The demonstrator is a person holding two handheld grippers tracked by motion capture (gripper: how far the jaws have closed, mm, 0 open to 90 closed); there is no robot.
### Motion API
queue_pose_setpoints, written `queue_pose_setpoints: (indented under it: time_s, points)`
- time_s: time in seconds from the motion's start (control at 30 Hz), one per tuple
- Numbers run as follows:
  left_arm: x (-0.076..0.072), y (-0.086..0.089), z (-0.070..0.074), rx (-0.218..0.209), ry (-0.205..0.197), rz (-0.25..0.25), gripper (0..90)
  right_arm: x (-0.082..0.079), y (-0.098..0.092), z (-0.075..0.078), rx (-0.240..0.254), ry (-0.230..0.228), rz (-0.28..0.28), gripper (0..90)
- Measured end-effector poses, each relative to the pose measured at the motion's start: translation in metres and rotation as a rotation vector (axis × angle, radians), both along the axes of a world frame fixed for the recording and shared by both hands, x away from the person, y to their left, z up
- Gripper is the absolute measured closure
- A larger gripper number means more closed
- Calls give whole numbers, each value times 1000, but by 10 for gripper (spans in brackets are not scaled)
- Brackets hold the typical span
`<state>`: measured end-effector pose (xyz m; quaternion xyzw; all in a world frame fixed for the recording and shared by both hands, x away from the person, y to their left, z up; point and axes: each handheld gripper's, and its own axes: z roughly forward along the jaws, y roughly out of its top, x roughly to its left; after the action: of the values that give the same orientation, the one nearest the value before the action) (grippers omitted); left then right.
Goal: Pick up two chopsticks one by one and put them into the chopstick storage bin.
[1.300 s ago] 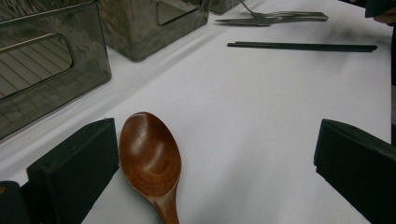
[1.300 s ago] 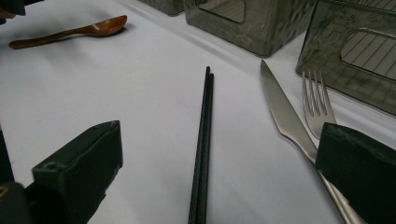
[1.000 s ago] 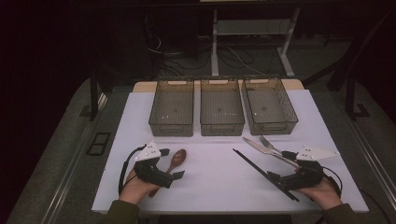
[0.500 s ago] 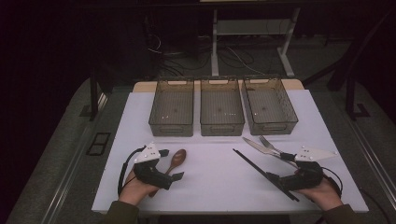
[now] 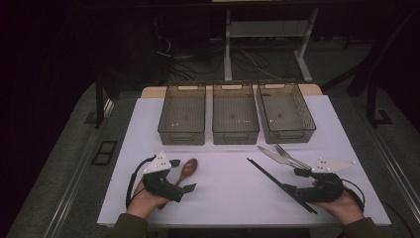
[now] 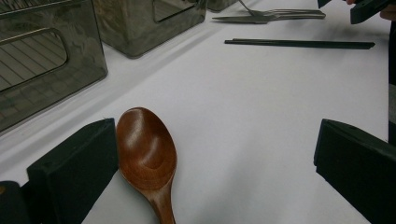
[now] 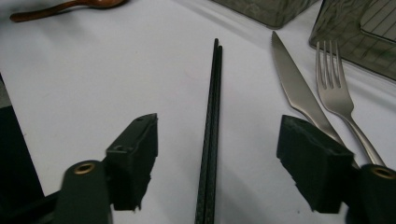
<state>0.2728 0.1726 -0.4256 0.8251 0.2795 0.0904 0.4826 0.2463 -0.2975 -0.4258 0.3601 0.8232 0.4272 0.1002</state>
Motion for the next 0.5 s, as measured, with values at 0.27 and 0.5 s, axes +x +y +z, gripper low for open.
queue_pose_setpoints:
  time_s: [0.27,0.5]
  points:
    - [0,0,0,2,-1,-3,0,0,-1,0,-33,33,9,417]
    - [0,0,-1,4,5,-6,0,2,-5,-2,-64,53,10,509]
